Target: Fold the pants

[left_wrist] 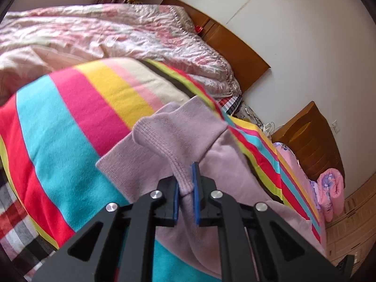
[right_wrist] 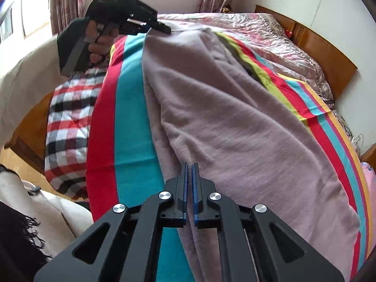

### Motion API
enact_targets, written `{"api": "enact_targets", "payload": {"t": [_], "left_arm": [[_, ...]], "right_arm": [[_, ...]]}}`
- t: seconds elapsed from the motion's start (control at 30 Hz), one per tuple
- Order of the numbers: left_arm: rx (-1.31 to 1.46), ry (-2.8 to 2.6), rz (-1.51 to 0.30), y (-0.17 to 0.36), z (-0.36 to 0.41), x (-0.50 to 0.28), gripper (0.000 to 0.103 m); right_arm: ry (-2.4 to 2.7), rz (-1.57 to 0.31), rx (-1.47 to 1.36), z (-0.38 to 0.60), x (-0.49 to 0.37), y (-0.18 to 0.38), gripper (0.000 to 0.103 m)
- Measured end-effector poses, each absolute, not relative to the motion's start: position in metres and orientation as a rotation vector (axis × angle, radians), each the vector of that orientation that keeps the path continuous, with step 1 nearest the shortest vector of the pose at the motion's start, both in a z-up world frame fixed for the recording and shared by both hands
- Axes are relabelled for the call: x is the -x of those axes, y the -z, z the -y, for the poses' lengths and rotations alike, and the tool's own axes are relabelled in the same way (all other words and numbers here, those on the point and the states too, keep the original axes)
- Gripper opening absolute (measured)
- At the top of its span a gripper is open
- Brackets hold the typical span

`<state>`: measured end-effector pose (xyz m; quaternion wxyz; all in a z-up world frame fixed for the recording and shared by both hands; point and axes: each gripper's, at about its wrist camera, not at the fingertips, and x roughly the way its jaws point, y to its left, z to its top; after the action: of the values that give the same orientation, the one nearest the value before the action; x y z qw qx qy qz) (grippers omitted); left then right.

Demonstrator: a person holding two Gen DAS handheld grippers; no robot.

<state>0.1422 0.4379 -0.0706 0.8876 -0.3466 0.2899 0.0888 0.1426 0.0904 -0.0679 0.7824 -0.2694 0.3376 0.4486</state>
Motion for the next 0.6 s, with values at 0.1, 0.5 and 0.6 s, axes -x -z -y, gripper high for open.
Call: {"api": "enact_targets", "payload": {"t": [0.1,0.5,0.6], "left_arm": [[0.68,-0.17,-0.551,0.042,-0.433,-0.141,0.009],[0.678,-0.247,-0.667,0.085,-0.449,-0.137,0.016],[0.67,-0.229,-0.666,0.084,-0.449,-0.139,0.024]], "right_arm": [[-1.008,-0.714,0.495,-0.077,-0.148,0.041,0.004],[-1.131,-0.852,0.511,-0.093,-0.148,0.069,0.071],[-1.179,-0.819,0.436,-0.087,-0.165,0.047,0.058]]}}
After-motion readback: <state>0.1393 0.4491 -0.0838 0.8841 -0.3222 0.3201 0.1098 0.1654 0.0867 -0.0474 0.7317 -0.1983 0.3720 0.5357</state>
